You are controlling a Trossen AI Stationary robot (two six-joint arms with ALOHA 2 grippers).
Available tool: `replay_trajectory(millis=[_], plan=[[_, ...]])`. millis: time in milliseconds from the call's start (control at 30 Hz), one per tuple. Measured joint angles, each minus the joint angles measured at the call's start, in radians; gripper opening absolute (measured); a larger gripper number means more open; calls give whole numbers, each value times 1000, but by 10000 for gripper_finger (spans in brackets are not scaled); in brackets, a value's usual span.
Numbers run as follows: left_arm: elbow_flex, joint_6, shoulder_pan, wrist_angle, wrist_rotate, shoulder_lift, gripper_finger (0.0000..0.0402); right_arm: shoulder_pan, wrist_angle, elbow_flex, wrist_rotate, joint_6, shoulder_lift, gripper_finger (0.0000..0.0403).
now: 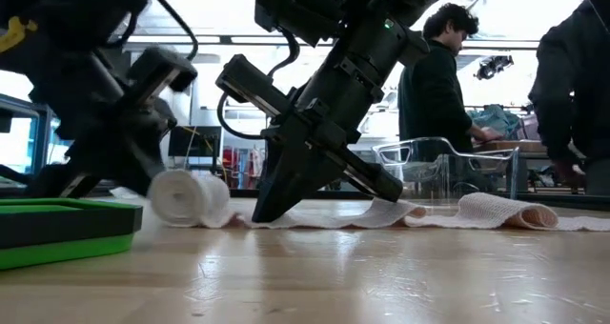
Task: Roll bandage
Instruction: Roll the white bandage
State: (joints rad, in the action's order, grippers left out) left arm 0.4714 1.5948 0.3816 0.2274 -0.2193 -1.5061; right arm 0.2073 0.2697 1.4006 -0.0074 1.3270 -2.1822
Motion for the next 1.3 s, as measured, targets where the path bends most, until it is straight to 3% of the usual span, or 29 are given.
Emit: replay_trajectory(millis=[333, 1300], plan=[[1, 0, 5, 92, -25, 14, 0, 1, -1, 0, 4, 1, 0, 0], [1, -36, 3, 108, -92, 9, 0, 0, -19, 1, -13, 4, 0, 0]])
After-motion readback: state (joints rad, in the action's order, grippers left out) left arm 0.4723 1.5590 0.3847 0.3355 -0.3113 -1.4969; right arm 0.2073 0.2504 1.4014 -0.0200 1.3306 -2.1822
